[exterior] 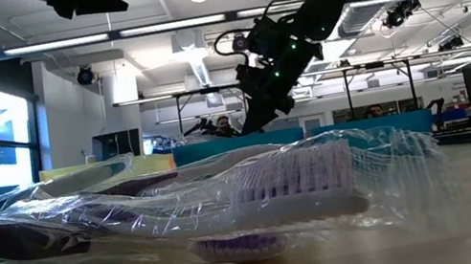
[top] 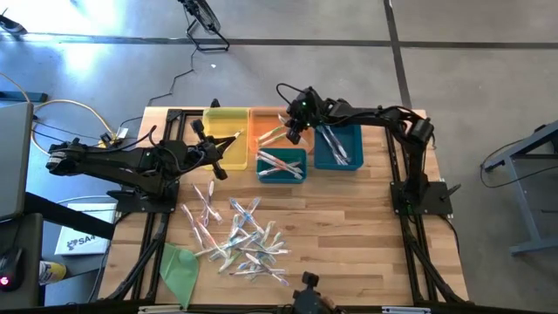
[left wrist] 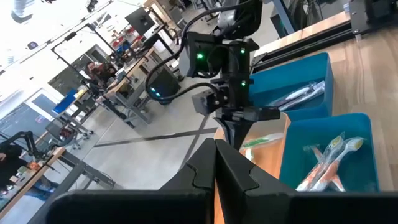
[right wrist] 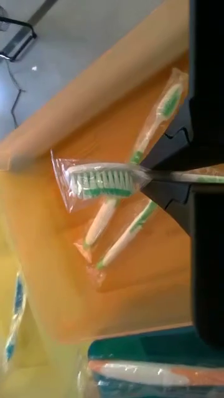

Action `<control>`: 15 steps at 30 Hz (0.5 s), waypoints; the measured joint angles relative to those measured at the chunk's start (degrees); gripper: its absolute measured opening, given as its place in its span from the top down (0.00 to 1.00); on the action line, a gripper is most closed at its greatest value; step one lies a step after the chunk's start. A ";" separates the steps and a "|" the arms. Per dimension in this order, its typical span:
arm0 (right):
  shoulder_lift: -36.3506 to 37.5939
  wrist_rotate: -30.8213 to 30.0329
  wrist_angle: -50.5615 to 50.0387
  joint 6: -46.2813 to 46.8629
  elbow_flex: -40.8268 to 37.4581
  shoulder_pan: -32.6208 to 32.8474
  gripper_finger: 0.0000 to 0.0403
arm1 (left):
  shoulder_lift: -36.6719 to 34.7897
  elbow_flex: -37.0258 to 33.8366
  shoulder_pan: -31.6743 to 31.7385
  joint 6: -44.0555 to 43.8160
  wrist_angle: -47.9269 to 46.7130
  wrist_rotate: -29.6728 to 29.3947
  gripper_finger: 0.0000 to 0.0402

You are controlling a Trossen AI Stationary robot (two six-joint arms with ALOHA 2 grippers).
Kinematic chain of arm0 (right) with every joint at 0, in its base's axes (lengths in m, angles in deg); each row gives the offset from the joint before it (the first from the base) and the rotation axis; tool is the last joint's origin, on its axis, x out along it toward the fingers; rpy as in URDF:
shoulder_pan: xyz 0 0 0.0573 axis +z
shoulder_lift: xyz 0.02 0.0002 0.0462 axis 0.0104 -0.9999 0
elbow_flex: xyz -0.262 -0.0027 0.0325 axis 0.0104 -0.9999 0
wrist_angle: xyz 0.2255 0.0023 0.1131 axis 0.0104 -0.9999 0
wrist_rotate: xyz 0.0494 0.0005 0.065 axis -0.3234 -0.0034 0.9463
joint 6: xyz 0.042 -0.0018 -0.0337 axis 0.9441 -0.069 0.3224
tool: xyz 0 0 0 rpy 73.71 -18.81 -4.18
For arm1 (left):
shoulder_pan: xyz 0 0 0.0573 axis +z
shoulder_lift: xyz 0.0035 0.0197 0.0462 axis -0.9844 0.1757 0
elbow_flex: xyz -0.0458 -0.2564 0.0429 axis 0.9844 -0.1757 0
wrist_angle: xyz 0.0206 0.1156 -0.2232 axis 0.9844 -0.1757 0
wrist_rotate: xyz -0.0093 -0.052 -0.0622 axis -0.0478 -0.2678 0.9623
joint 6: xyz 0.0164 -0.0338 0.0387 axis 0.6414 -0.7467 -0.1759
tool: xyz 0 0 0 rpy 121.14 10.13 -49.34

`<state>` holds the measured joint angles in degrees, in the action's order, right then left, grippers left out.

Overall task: Pick & Place Toothbrushes
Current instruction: Put the green toothbrush into the orange bin, then put the purple toothbrush into the blue bin

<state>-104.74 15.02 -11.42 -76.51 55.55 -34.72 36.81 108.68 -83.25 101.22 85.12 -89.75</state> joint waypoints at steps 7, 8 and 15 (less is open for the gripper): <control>0.02 -2.91 2.33 -0.41 0.00 0.00 0.82 | 0.00 0.00 0.01 0.00 -0.02 -0.01 1.00; 0.02 -2.81 2.46 -0.41 0.00 0.00 0.80 | 0.00 0.00 0.01 0.00 -0.02 -0.02 1.00; 0.02 -0.21 2.45 -0.40 0.00 0.11 0.67 | 0.00 0.00 -0.01 0.00 -0.02 -0.02 1.00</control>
<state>-104.72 14.81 -8.97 -76.90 55.55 -34.61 36.81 108.68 -83.26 101.22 85.10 -89.77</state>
